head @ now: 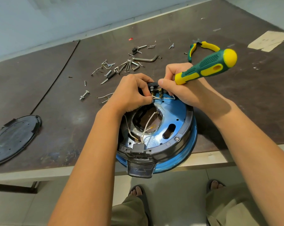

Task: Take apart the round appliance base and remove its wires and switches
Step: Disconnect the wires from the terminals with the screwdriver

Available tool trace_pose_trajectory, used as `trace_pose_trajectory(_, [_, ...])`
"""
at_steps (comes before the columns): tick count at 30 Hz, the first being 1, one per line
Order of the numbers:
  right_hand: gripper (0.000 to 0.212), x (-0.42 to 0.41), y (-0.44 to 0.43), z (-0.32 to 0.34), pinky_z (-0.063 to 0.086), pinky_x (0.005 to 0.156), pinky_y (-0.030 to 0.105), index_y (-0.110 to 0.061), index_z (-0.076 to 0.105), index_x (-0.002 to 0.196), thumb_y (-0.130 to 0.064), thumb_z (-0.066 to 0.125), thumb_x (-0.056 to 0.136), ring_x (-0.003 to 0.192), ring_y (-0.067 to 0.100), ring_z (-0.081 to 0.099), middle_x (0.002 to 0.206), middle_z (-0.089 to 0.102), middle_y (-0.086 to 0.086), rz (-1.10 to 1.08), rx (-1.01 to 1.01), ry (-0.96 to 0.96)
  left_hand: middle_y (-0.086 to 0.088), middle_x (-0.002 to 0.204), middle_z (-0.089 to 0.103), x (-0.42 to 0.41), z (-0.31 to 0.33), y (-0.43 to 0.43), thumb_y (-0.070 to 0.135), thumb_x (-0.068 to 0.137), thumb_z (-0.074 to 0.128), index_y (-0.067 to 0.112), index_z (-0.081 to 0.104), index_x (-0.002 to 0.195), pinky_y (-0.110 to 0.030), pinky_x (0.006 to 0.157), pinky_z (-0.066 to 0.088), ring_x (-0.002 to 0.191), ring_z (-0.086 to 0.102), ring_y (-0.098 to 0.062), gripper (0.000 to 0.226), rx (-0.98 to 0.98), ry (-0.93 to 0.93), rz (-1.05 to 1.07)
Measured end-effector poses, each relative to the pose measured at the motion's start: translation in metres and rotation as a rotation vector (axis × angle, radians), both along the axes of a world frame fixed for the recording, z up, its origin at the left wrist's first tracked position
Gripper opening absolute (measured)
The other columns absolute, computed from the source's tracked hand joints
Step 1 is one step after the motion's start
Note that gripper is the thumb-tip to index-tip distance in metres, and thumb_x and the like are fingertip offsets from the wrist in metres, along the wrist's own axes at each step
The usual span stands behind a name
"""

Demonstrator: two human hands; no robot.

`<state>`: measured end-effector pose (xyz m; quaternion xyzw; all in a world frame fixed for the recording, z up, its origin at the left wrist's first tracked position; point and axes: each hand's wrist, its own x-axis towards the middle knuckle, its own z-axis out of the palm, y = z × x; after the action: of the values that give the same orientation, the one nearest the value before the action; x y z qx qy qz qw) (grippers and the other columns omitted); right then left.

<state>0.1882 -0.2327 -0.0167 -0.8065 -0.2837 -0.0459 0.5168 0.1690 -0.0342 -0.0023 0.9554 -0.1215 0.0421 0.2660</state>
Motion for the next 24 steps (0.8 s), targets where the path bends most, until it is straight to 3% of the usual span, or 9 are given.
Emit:
trace_pose_trajectory(5, [0.033, -0.0008, 0.0029, 0.0042, 0.048, 0.071, 0.035, -0.02, 0.052, 0.066, -0.025, 0.066, 0.095, 0.06, 0.007, 0.054, 0.06, 0.059, -0.003, -0.033, -0.022, 0.059, 0.014, 0.111, 0.065, -0.0011, 0.0002, -0.0006, 0.01, 0.071, 0.081, 0.021, 0.071, 0.059, 0.002, 0.077, 0.035, 0.101, 0.059, -0.003, 0.019, 0.009, -0.002, 0.002])
trace_pose_trajectory(13, [0.032, 0.0, 0.0044, 0.0047, 0.046, 0.068, 0.036, -0.02, 0.05, 0.067, -0.025, 0.063, 0.096, 0.054, 0.007, 0.053, 0.055, 0.056, -0.002, -0.048, 0.031, 0.154, 0.014, 0.115, 0.065, 0.001, 0.0007, -0.0013, 0.013, 0.072, 0.081, 0.027, 0.07, 0.061, 0.005, 0.078, 0.031, 0.103, 0.058, -0.002, 0.02, 0.039, -0.002, 0.035])
trace_pose_trajectory(19, [0.033, 0.0006, 0.0079, 0.0077, 0.039, 0.061, 0.028, -0.017, 0.048, 0.067, -0.021, 0.063, 0.096, 0.045, 0.004, 0.049, 0.056, 0.051, -0.001, -0.084, 0.079, 0.202, 0.012, 0.117, 0.066, -0.0015, 0.002, -0.0027, 0.014, 0.072, 0.081, 0.02, 0.075, 0.067, -0.021, 0.091, 0.043, 0.104, 0.059, -0.005, 0.01, 0.028, 0.005, 0.009])
trace_pose_trajectory(24, [0.033, 0.0017, 0.0081, 0.007, 0.042, 0.056, 0.028, -0.018, 0.049, 0.067, -0.023, 0.064, 0.096, 0.042, 0.003, 0.048, 0.053, 0.052, -0.004, -0.099, 0.092, 0.226, 0.01, 0.116, 0.066, -0.0028, 0.0028, -0.0036, 0.015, 0.072, 0.082, 0.017, 0.076, 0.069, -0.026, 0.092, 0.045, 0.101, 0.061, -0.005, 0.007, 0.033, -0.001, 0.013])
